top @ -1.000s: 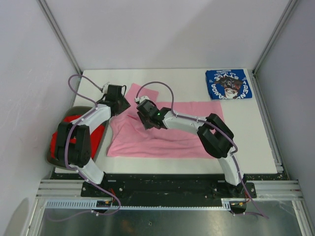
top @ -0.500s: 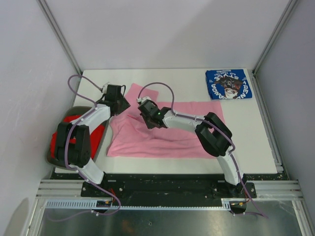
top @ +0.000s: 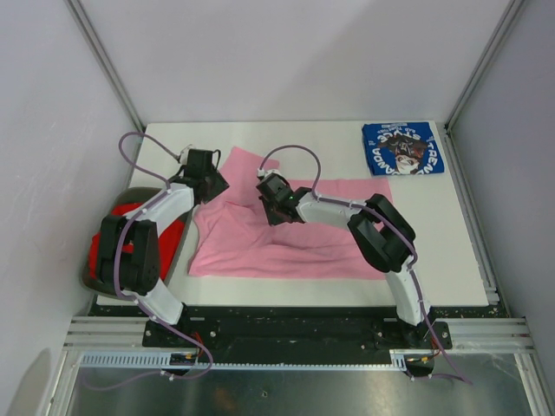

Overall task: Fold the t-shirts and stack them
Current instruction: Fold the flattened tshirt in 1/3 of the way, then grap the side of the flattened tshirt furthest away from the robot with both arms

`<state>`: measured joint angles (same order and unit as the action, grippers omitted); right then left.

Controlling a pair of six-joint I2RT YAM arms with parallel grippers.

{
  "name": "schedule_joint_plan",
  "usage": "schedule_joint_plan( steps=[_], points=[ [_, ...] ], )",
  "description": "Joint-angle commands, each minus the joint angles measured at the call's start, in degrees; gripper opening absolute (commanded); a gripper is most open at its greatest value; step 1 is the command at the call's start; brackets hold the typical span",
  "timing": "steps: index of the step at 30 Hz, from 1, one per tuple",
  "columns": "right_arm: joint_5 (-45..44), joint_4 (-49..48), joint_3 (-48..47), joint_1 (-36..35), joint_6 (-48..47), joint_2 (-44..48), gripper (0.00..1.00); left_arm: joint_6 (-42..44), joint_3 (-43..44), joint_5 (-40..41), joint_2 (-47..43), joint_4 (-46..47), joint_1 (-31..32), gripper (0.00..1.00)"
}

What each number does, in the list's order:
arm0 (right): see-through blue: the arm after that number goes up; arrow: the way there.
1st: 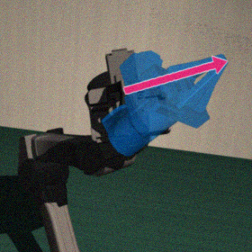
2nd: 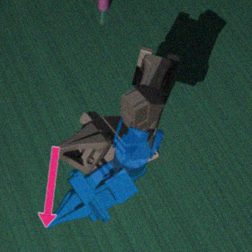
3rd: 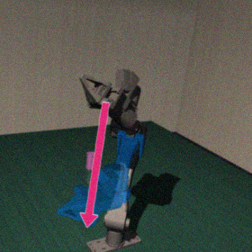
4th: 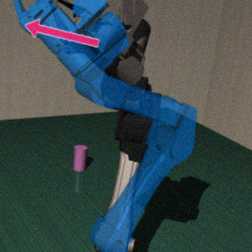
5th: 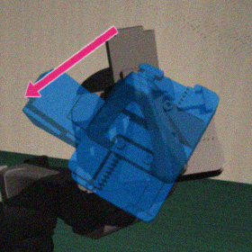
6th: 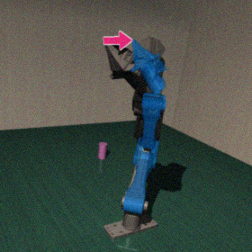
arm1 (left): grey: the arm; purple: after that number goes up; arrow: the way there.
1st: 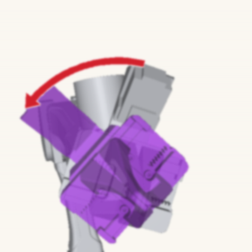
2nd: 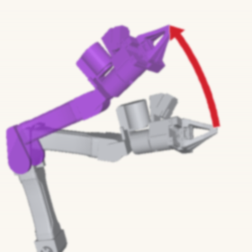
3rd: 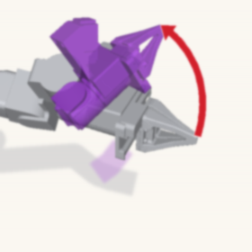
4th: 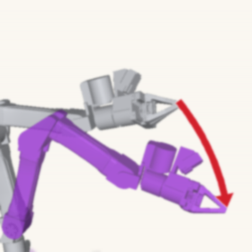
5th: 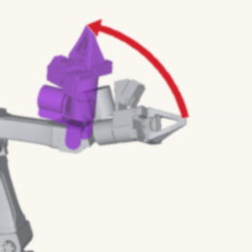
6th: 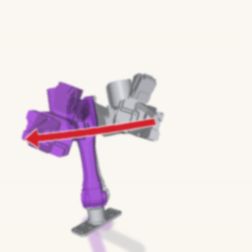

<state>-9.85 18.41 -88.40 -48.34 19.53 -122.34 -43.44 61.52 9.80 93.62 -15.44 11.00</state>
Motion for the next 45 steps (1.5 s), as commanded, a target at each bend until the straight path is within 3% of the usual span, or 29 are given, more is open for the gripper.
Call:
schedule_joint_plan(
  steps=[1, 8, 15, 18, 29, 35, 45],
  points=[
    [0.5, -0.59, 1.08, 0.39, 1.68, 3.63, 0.08, 1.55, 0.79, -0.42, -0.93, 1.78, -0.5, 0.51],
    [-0.49, 0.25, 2.17, 0.61, 2.07, 4.64, 0.09, 2.17, 2.62, -1.31, 0.46, 1.87, -0.92, 0.51],
    [-0.41, 0.81, 3.38, 1.29, 2.94, 8.74, 0.3, 5.66, 9.54, -2.69, 5.41, 2.11, -1.51, 0.54],
    [0.08, 1.58, 3.73, 2.54, 3.24, 11.88, 0.34, 7.79, 14.65, -2.77, 9.18, 2.14, -1.92, 0.55],
    [4.93, 4.33, 11.1, 10.54, 3.9, 27.78, 0.35, 15.64, 38.7, -7.28, 28.8, 1.44, -2.96, 0.57],
    [6.21, 5.58, 15.06, 13.46, 2.67, 33.62, 0.35, 12.97, 45.59, -12.12, 36.31, 0.03, -4.54, 0.58],
    [9.04, 6.0, 20.88, 19.13, 1.8, 39.78, 0.35, 11.48, 53.34, -10.56, 43.59, -5.39, -5.22, 0.59]
  ],
)
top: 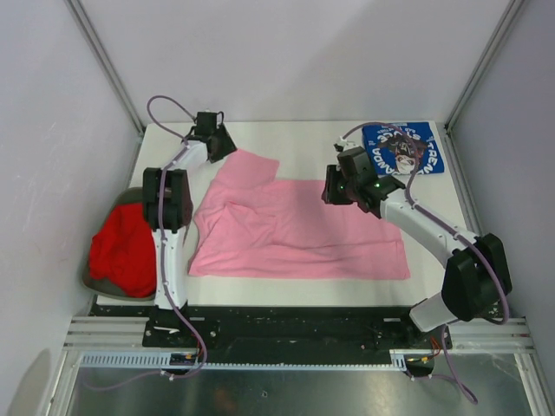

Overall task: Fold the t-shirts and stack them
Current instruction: Grap the side of the flattened tshirt furthest away from the robot with both arms

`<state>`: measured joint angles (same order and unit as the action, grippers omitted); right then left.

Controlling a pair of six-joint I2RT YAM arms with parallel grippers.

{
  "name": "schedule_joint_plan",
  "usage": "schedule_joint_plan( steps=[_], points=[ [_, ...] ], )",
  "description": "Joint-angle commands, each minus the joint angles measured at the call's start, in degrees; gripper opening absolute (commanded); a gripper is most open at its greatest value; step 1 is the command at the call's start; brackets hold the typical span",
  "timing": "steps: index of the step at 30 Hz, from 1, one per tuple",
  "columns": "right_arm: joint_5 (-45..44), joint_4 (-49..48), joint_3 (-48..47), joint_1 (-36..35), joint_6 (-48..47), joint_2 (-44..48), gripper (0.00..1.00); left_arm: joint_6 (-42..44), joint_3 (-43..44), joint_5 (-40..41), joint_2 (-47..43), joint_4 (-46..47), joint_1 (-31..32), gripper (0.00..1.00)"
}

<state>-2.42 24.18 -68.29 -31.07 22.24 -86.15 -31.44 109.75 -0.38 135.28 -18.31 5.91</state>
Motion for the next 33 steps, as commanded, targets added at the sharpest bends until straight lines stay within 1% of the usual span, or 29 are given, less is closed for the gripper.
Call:
schedule_joint_plan(
  steps=[1, 6, 9, 16, 25, 33],
  points=[
    [1.66, 0.37, 0.91, 2.27, -1.03, 3.91, 0.35, -0.71, 5.81, -0.43, 2.71, -3.36, -0.12, 0.6],
    [3.95, 0.51, 1.23, 4.54, -1.54, 4.86, 0.35, -1.54, 6.59, -0.38, 4.88, -5.54, 0.07, 0.59],
    [4.89, 0.2, 1.33, 5.62, -1.72, 4.72, 0.35, -1.81, 7.24, -1.16, 5.68, -6.21, 0.22, 0.57],
    [8.33, -1.45, 1.38, 9.81, -0.97, 3.82, 0.34, -1.73, 7.87, -2.35, 6.72, -7.21, 1.25, 0.47],
    [12.11, -2.78, 1.4, 15.3, 0.61, 2.32, 0.34, -1.87, 7.13, -3.54, 7.1, -7.86, 1.76, 0.27],
    [10.3, -6.8, 1.3, 21.09, 5.73, -2.05, 0.33, -0.63, 6.88, -3.22, 6.0, -7.74, 1.74, 0.08]
  ],
)
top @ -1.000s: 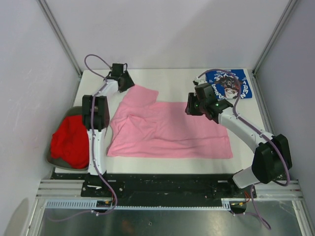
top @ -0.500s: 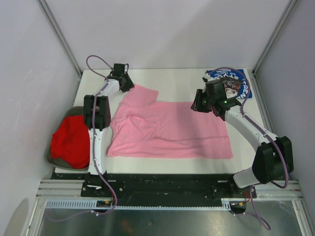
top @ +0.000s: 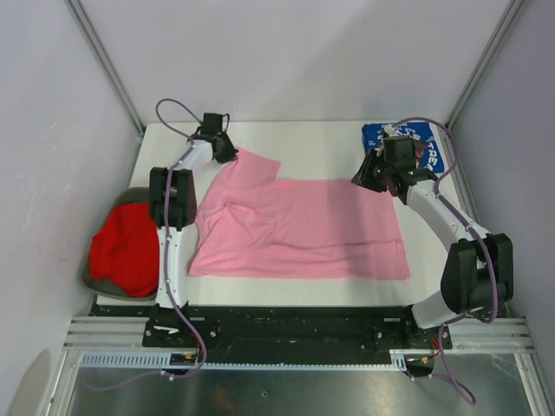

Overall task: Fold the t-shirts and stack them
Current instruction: Grap the side of the flattened tshirt furthest away from the robot with both arms

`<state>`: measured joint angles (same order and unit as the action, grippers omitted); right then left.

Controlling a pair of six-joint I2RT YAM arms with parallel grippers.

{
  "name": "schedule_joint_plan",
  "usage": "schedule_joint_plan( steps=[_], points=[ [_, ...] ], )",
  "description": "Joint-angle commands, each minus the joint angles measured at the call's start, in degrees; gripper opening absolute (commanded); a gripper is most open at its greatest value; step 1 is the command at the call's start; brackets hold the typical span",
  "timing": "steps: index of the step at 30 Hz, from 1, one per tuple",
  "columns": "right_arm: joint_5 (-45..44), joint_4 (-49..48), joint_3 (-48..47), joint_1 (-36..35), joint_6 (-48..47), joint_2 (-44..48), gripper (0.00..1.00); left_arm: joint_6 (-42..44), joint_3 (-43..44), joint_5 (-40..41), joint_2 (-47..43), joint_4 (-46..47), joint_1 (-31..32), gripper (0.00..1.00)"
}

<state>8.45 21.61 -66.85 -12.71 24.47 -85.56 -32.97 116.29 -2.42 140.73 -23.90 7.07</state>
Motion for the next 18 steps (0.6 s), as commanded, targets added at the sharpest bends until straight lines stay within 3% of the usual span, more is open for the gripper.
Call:
schedule_joint_plan(
  steps=[1, 11, 18],
  points=[
    [-1.21, -5.31, -0.13, 3.46, 4.19, -3.63, 0.33, 1.2, 0.52, -1.19, 0.49, -2.17, 0.58, 0.05],
    [-2.5, -12.84, -2.83, 14.79, 8.98, -16.09, 0.32, 2.12, 0.19, -1.82, -2.42, -2.13, 0.1, 0.0],
    [-1.96, -14.09, -9.35, 17.87, 9.49, -26.08, 0.3, 2.38, 0.4, -3.4, -3.49, -1.84, -0.94, 0.0]
  ],
)
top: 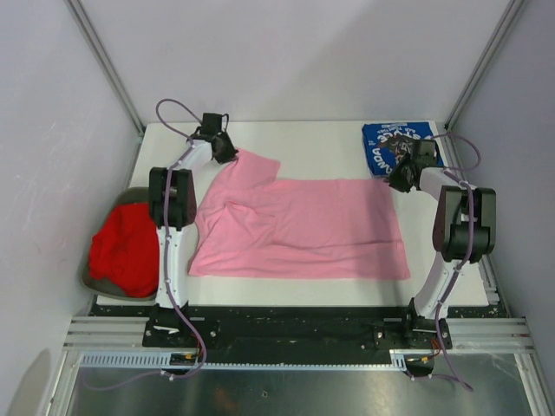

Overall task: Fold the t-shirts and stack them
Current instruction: Grap the side of the flattened tshirt furthest away from the robot with both arms

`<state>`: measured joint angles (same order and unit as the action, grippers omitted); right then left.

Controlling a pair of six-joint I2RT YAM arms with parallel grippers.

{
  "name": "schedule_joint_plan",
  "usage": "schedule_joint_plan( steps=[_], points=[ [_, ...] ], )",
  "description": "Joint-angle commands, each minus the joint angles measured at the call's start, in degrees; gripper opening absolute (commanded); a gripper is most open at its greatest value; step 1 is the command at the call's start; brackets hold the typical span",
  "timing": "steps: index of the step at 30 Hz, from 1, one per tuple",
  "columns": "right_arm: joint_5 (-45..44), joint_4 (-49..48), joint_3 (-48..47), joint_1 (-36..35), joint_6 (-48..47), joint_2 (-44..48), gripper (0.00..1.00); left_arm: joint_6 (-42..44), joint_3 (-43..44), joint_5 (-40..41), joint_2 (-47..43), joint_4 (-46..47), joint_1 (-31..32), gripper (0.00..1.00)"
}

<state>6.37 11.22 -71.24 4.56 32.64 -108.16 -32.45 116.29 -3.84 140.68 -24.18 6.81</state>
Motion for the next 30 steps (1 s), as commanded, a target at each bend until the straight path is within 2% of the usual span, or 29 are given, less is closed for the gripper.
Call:
schedule_joint_plan(
  steps=[1, 13, 23, 30],
  points=[
    [0.34, -3.91, -5.92, 0.83, 1.83, -4.62, 0.3, 1.9, 0.41, -2.19, -3.46, -1.56, -0.89, 0.0],
    [-2.85, 0.57, -15.8, 1.36, 1.83, -13.49, 0.28, 1.96, 0.34, -4.55, -3.7, -1.38, -2.65, 0.0],
    [-8.81, 3.57, -15.37, 0.29, -2.62, -12.89, 0.27, 1.88, 0.8, -5.29, -3.46, -1.22, -2.84, 0.0],
    [-7.3, 2.36, -14.81, -0.55, -3.33, -14.23, 0.28, 1.42, 0.92, -5.81, -3.12, -1.13, -2.93, 0.0]
  ],
)
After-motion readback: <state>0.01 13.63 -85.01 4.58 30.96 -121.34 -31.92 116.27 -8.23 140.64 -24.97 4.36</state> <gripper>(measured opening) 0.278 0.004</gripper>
